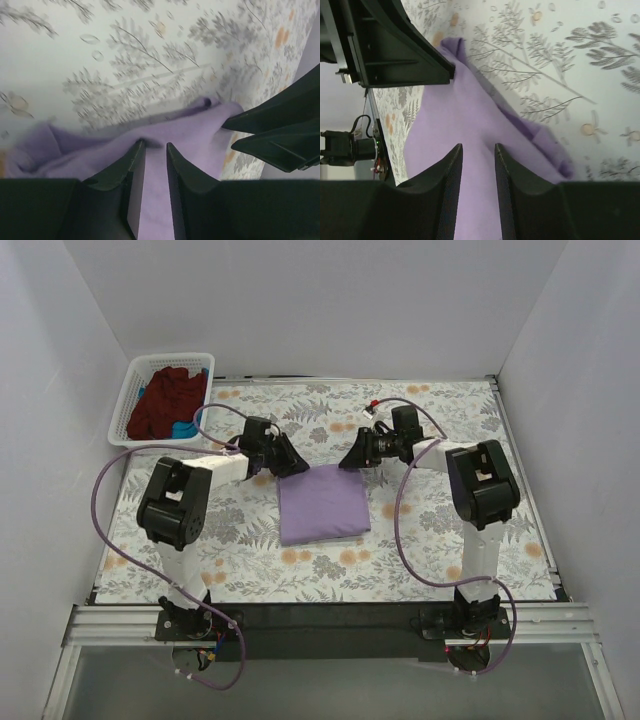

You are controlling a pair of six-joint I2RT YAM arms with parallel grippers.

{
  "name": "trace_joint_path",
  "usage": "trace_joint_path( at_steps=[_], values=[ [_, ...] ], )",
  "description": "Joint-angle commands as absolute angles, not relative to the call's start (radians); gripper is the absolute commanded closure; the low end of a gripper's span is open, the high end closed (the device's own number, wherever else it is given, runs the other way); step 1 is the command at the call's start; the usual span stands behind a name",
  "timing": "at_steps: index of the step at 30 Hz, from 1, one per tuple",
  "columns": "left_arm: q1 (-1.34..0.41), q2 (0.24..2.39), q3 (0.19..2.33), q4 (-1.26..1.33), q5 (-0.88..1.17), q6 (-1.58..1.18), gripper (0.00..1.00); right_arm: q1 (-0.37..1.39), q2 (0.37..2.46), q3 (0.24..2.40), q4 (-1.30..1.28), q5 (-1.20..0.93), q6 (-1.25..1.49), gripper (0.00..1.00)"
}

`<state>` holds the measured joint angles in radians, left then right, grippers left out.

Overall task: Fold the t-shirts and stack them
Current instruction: Fold the tshirt

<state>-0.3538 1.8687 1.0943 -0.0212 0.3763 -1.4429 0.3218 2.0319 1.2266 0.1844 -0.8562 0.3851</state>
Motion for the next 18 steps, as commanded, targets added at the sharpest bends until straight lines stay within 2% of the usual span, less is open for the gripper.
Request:
trace_joint_path(
  at_steps=[1, 7, 13, 18],
  values=[
    [-0.296, 1.974, 1.164, 0.051, 0.406, -1.489, 0.78, 0.285, 2.138, 1.313, 0.354, -0.919, 0.489, 0.61],
    [-0.253, 2.045, 1.173, 0.063, 0.417, -1.516, 0.78, 0.238, 2.224, 1.336, 0.425, -0.922, 0.561, 0.61],
    [-0.252, 1.910, 1.175, 0.041, 0.425, -1.493, 0.74, 0.232, 2.076, 1.243, 0.455, -0.951, 0.610, 0.60],
    [-0.270, 1.726, 1.111, 0.009, 0.416, -1.483, 0.69, 0.250, 1.881, 1.083, 0.535, -1.006, 0.678, 0.53]
  ],
)
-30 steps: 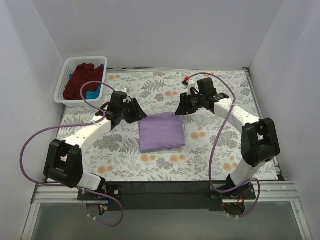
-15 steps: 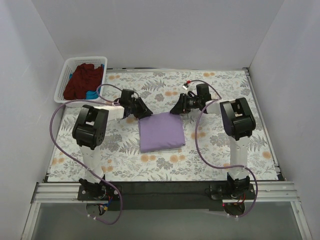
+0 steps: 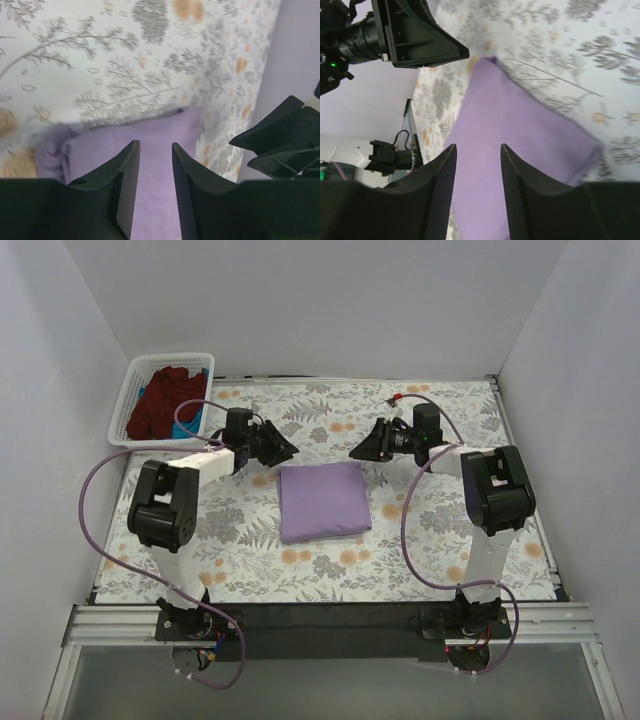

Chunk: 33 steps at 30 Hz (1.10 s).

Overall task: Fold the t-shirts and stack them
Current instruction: Fold the tshirt

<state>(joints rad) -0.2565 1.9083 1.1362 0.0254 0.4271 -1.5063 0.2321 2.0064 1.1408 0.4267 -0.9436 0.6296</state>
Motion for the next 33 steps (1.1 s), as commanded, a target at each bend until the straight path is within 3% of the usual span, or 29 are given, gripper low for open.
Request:
trace_joint_path(
  at_steps=[1, 8, 18, 24, 33],
  values=[
    [-0.278, 1.653, 1.076, 0.005, 0.401, -1.482, 0.69, 0.270, 1.852, 1.024, 0.546, -1.012, 0.692, 0.52],
    [-0.426, 1.378, 0.829, -0.075, 0.350, -1.508, 0.68, 0.416, 1.660, 0.764, 0.624, -1.035, 0.741, 0.50],
    [-0.532, 1.335, 0.428, 0.041, 0.318, -1.710, 0.71, 0.446, 1.836, 0.537, 0.785, -0.991, 0.747, 0.52],
    [-0.515, 1.312, 0.430, 0.005, 0.299, -1.730, 0.73, 0.376, 1.890, 0.462, 0.899, -0.992, 0.821, 0.55],
    [-0.517, 1.111, 0.454, -0.155, 0.221, -1.714, 0.70, 0.371, 1.603, 0.443, 0.768, -0.991, 0.812, 0.50]
  ],
)
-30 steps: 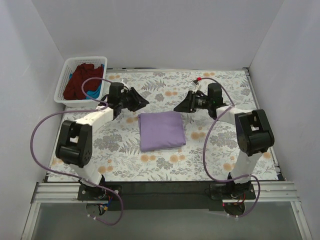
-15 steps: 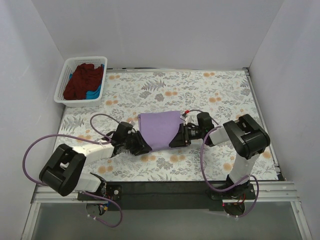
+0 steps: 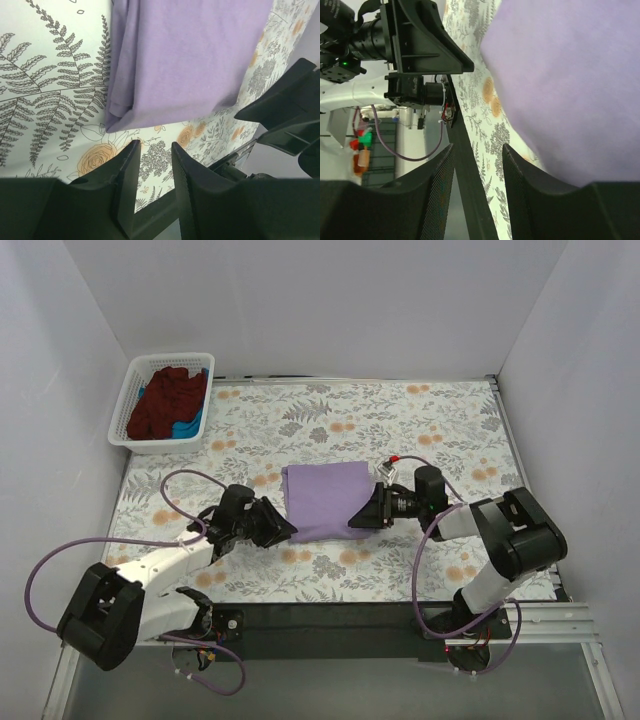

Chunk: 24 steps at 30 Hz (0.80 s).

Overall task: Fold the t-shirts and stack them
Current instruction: Fold the tshirt

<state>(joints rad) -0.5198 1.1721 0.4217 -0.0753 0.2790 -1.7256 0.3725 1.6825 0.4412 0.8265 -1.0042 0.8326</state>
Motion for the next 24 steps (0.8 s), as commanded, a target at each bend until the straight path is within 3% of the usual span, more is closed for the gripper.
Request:
trace_joint_path(
  at_steps=[1, 3, 4, 8, 13, 19, 24],
  values=[
    [-0.515, 1.097, 0.463, -0.173, 0.210, -1.706, 0.69, 0.371, 1.557, 0.449, 0.721, -0.979, 0.789, 0.50],
    [-0.517, 1.062, 0.498, -0.234, 0.170, -1.689, 0.65, 0.373, 1.510, 0.489, 0.576, -0.905, 0.669, 0.49],
    [-0.515, 1.055, 0.514, -0.254, 0.152, -1.665, 0.63, 0.371, 1.461, 0.520, 0.357, -0.861, 0.616, 0.48],
    [-0.515, 1.066, 0.601, -0.375, 0.057, -1.592, 0.55, 0.387, 1.378, 0.690, -0.110, -0.458, 0.365, 0.44],
    [-0.517, 1.182, 0.695, -0.405, 0.020, -1.534, 0.38, 0.387, 1.296, 0.753, -0.256, -0.302, 0.311, 0.40],
    [-0.515, 1.342, 0.784, -0.382, 0.034, -1.511, 0.37, 0.387, 1.221, 0.735, -0.321, -0.250, 0.296, 0.36],
    [-0.515, 1.460, 0.825, -0.361, 0.038, -1.503, 0.44, 0.387, 1.207, 0.719, -0.325, -0.224, 0.287, 0.30]
  ],
)
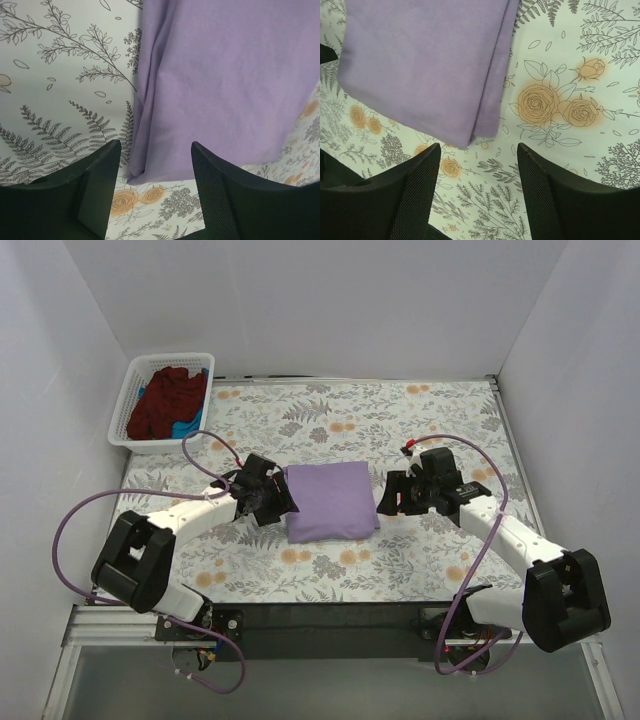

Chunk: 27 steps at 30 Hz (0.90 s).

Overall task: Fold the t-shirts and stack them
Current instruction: Fold the tshirt, then neatly place the folded tshirt to the corner

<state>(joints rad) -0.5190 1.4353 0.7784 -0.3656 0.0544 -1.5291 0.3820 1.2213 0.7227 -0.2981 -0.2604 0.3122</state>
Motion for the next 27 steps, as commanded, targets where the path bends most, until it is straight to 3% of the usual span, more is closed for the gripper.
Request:
trace_joint_path(
  at_steps=[1, 19, 23, 27],
  values=[
    [-0.515, 1.480, 0.831, -0.357, 0.049, -1.503, 0.44, 0.387, 1.215, 0.726, -0.324, -0.242, 0.294, 0.30],
    [-0.515, 1.477, 0.779, -0.331, 0.078, -1.517, 0.47, 0.466, 1.588, 0.814, -0.155, -0.333, 0.414, 0.29],
    [-0.515, 1.477, 0.776, -0.327, 0.089, -1.517, 0.47, 0.508, 1.627, 0.831, -0.156, -0.328, 0.416, 0.33],
    [-0.515, 1.476, 0.787, -0.327, 0.092, -1.514, 0.47, 0.520, 1.660, 0.838, -0.164, -0.305, 0.407, 0.46]
  ],
)
